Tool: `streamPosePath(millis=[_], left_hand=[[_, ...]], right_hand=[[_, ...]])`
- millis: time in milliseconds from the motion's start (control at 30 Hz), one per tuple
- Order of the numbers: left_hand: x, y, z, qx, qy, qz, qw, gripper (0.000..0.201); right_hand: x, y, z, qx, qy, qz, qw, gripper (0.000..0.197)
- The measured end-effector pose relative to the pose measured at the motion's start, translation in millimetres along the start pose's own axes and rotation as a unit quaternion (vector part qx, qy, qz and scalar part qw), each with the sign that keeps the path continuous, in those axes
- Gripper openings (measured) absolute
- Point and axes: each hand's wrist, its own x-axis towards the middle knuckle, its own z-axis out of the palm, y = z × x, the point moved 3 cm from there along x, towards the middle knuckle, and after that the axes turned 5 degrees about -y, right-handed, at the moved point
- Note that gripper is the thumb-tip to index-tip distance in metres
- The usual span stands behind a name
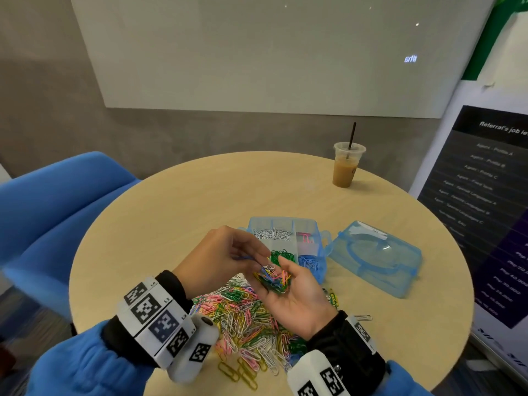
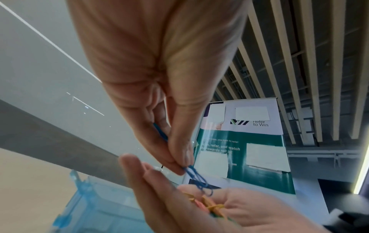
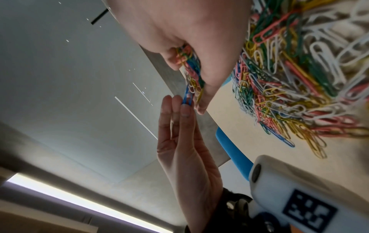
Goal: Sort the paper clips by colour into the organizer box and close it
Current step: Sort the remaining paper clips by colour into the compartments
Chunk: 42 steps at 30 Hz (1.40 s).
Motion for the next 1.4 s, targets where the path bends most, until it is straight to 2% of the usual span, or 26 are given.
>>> streamPosePath(millis=[233, 367, 433, 567, 633, 700, 833, 900, 1000, 1133, 1233, 1300, 1400], left_hand=[[0, 4, -5, -0.023, -0.008, -0.004, 1.0, 0.019], [16, 27, -15, -0.016, 0.053, 0.031, 0.998, 0.02], [34, 39, -14, 0.032, 0.052, 0.04, 0.997, 0.02], [76, 44, 6, 0.147, -0.041, -0.002, 0.988, 0.018], [93, 43, 24, 0.172, -0.104, -0.028, 0.979, 0.02], [105, 40, 39, 0.181, -0.15, -0.047, 0.971, 0.025], [120, 41, 45, 0.228, -0.168, -0.074, 0.956, 0.038], [118, 45, 40, 0.211, -0.163, -0.084, 0.96, 0.039], [100, 53, 22, 0.16, -0.155, -0.066, 0.973, 0.032], [58, 56, -5, 0.233, -0.098, 0.004, 0.968, 0.017], [27, 48, -6, 0.292, -0.074, -0.016, 0.953, 0.016], [14, 41, 2, 0.286, -0.071, -0.033, 0.955, 0.021], [8, 32, 15, 0.292, -0.057, -0.042, 0.954, 0.029]], right_hand=[[0, 2, -2, 0.006, -0.021, 0.021, 1.0, 0.045], [-3, 8, 3, -0.038, -0.042, 0.046, 0.997, 0.045], [-5, 9, 4, -0.045, -0.045, 0.056, 0.996, 0.047], [-9, 8, 3, -0.032, -0.031, 0.066, 0.997, 0.038], [-8, 8, 0, -0.026, -0.024, 0.082, 0.996, 0.04], [-8, 9, 3, -0.002, -0.032, 0.098, 0.995, 0.034], [-1, 7, 0, 0.0, -0.016, 0.069, 0.997, 0.03], [-3, 5, 1, -0.02, -0.022, 0.049, 0.998, 0.029], [-6, 2, -2, -0.013, -0.016, 0.065, 0.998, 0.049], [-6, 1, -1, -0.018, -0.016, 0.043, 0.999, 0.063], [-10, 1, 2, -0.029, 0.001, 0.026, 0.999, 0.068], [-11, 0, 3, -0.019, 0.015, 0.004, 1.0, 0.062], [-12, 2, 5, -0.022, 0.008, 0.006, 1.0, 0.065]])
